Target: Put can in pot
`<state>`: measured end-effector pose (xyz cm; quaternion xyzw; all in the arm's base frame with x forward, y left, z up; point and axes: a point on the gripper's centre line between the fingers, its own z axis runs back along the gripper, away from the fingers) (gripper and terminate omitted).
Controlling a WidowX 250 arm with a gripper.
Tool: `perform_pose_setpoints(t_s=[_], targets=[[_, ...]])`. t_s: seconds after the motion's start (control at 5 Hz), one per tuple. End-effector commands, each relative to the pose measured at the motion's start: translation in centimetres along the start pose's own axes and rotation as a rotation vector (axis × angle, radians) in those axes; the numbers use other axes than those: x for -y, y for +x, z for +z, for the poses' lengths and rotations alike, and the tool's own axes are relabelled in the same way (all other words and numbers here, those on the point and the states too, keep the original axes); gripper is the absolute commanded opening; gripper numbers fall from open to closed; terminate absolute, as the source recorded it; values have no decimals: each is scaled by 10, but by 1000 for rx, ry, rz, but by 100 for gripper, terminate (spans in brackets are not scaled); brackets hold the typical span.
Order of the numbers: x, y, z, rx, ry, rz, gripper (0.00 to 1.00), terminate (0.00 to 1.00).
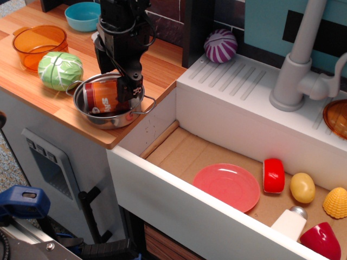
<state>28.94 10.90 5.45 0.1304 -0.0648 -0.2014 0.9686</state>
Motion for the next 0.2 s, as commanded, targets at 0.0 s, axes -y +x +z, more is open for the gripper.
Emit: perform_pose_setpoints(t_s=[0.0], targets=[[-12, 2, 16, 48, 45, 11, 100, 100]])
